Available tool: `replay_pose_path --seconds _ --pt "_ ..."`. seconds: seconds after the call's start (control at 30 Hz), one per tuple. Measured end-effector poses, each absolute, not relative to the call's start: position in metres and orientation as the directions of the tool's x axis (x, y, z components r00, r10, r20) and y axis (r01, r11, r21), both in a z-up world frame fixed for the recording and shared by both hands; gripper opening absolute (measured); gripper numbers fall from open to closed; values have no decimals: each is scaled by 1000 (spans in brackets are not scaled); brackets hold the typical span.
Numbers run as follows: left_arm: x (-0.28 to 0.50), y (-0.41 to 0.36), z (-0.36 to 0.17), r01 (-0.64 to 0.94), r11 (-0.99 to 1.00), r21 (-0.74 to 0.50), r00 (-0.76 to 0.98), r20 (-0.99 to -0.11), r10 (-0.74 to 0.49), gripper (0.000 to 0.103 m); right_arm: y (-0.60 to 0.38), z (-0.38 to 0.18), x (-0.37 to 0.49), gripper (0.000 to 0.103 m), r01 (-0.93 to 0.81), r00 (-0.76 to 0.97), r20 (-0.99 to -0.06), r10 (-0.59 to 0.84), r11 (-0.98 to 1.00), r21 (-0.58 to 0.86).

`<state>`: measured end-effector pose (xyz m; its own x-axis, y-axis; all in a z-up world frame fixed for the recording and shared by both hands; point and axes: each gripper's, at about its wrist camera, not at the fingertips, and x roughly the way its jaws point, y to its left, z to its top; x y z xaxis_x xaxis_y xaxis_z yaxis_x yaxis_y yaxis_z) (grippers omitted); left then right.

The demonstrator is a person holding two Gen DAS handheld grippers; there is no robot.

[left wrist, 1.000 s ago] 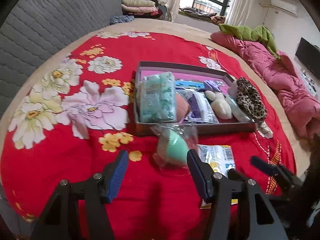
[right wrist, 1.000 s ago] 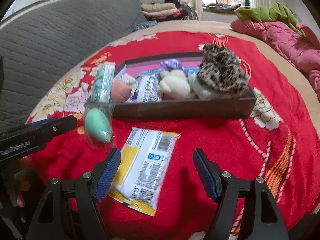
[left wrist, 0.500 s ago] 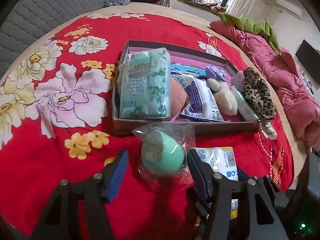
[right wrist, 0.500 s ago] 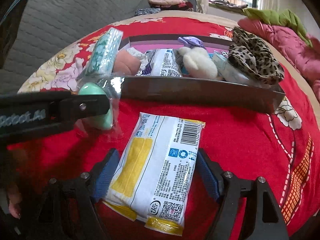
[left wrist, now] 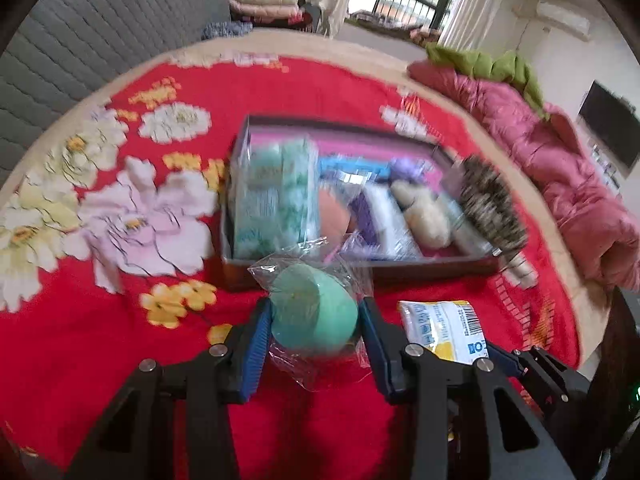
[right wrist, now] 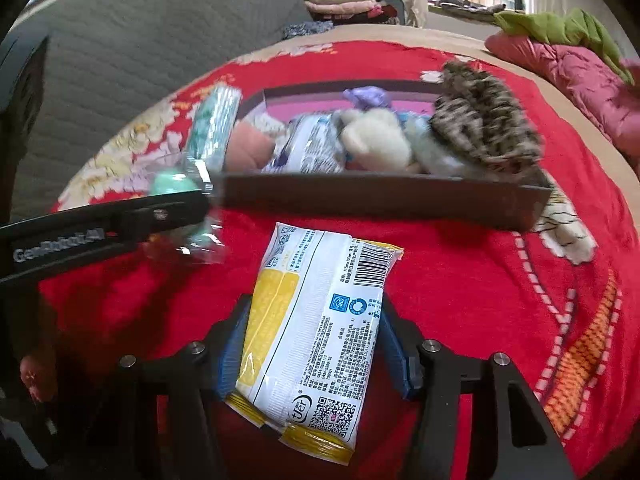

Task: Organize soft objects
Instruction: 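Lower the green sponge into the box with the left tool while the right tool lowers the snack bag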

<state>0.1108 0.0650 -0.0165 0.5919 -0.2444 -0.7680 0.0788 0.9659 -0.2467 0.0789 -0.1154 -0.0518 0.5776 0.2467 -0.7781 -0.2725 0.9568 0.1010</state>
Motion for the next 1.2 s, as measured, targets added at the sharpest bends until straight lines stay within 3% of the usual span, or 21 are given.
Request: replay_pose_path --seconds 0.1,0.23,0.43,0.73,0.87,1.0,1.2 --pt "117 65 7 96 962 -255 624 -738 -257 45 -124 -20 81 60 -274 656 -715 240 959 71" --pt "143 54 22 112 966 -234 640 -726 -250 45 -120 9 112 60 -301 739 -649 181 950 -78" --pt "194 30 12 130 975 -180 599 -769 -222 45 -113 -7 182 61 -347 697 -709 103 915 -208" --pt "213 21 -13 122 977 -173 554 -805 -212 47 -120 -30 207 66 -347 668 -736 114 922 -172" --pt "213 23 -11 112 975 -191 556 -801 -221 49 -128 -21 193 70 -349 696 -705 139 923 -162" --pt "212 23 -7 116 972 -205 565 -791 -235 58 -139 -6 180 73 -341 733 -659 169 930 -140" --pt "196 23 10 115 972 -203 604 -763 -231 59 -156 14 159 73 -304 756 -631 172 947 -106"
